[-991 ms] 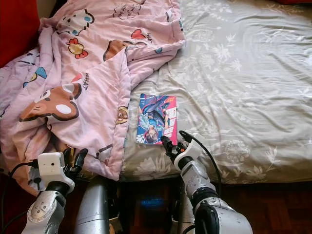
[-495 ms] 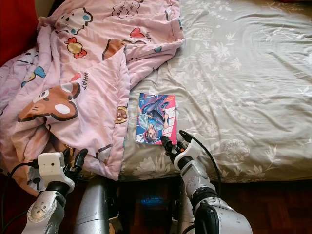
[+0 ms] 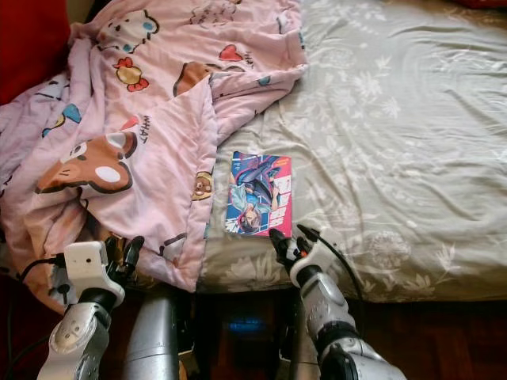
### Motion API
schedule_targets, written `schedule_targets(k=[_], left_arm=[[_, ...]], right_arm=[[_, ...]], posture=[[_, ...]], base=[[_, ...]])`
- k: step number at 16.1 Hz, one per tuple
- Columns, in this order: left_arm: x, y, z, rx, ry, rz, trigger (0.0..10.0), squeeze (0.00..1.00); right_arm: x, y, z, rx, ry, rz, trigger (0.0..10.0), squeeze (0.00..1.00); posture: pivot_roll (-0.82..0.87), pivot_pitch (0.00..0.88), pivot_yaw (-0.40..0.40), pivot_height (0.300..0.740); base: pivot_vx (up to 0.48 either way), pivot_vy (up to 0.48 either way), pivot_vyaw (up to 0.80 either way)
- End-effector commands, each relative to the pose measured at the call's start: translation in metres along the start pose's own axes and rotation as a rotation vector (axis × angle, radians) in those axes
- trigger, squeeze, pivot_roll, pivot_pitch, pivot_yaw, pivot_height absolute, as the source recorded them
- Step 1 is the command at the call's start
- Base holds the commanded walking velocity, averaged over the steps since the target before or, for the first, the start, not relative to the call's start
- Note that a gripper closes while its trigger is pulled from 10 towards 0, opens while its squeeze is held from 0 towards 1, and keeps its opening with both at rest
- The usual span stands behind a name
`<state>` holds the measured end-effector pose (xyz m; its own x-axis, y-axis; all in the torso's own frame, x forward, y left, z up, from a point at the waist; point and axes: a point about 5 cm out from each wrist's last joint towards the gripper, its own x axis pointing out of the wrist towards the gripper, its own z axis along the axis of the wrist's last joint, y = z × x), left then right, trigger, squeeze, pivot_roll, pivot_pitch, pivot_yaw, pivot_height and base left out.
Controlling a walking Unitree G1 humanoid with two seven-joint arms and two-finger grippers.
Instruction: Clean up the room
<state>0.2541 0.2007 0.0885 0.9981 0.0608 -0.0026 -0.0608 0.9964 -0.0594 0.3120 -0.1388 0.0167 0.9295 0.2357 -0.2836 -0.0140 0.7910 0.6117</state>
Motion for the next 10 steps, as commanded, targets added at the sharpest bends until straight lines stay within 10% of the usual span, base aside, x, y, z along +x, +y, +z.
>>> schedule_targets(k=[1,10], left_arm=[[-0.007,0.006,-0.011,-0.006,0.045,0.029,10.0,0.0],[0.0,0.008,-0.011,-0.004,0.032,0.03,10.0,0.0]], right_arm=[[-0.015,-0.022,-0.021,0.036,0.065,-0.121,10.0,0.0],[-0.006,-0.006,-0.013,0.009,0.003,-0.056,10.0,0.0]], posture=[[0.14,0.299,-0.043,0.589],[0.14,0.278,-0.042,0.589]], base=[[0.0,0.0,0.0],[0.0,0.0,0.0]])
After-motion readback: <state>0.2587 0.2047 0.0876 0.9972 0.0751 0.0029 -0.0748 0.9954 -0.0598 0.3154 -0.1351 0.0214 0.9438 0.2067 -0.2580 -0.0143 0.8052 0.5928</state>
